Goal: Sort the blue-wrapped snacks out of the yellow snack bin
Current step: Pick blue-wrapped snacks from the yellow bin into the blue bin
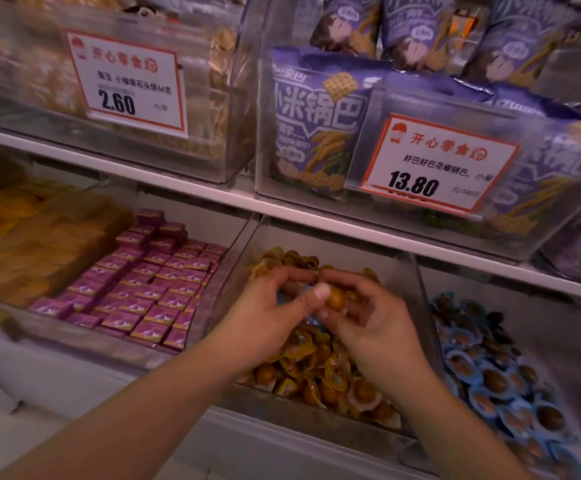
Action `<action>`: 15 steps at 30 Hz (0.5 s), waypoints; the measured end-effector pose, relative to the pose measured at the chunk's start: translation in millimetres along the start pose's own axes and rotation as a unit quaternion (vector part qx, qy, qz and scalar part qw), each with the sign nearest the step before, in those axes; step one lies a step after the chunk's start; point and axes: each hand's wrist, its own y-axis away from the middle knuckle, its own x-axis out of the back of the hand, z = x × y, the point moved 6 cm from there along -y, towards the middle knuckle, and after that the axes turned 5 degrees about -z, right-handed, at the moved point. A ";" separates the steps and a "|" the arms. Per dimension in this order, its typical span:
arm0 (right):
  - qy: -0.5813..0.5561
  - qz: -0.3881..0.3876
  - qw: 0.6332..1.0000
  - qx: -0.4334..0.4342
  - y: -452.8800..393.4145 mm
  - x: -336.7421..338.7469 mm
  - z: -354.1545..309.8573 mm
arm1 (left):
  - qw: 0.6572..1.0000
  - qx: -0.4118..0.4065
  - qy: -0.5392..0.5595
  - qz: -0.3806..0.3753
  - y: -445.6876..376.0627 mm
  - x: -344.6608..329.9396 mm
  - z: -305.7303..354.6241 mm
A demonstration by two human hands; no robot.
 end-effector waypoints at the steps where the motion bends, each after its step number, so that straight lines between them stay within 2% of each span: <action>1: 0.013 0.014 1.000 -0.003 -0.8 2.5 0.7 | 1.000 0.006 0.016 -0.006 0.1 0.4 -0.3; 3: 0.072 0.050 0.996 -0.009 -2.1 13.0 2.2 | 0.999 0.015 0.035 0.021 -0.3 7.2 -1.4; 5: 0.222 0.077 0.972 -0.024 -4.5 28.8 4.1 | 0.996 0.023 0.038 0.071 -0.2 16.9 -0.9; 7: 0.425 0.022 0.904 -0.046 -6.0 32.4 9.5 | 0.991 0.029 0.083 0.101 0.0 22.7 1.1; 9: 0.527 -0.057 0.845 -0.073 -6.7 24.4 21.5 | 0.985 0.042 0.127 0.105 0.7 23.2 1.8; 10: 0.533 -0.078 0.839 -0.082 -9.9 19.8 24.5 | 0.985 0.047 0.132 0.105 0.9 23.2 1.5; 13: 0.466 -0.098 0.874 -0.098 -39.5 10.1 29.7 | 0.983 0.063 0.131 0.110 0.5 23.6 -0.5; 15: 0.470 -0.135 0.865 -0.116 -65.0 1.6 40.2 | 0.980 0.075 0.145 0.114 0.9 23.2 -0.2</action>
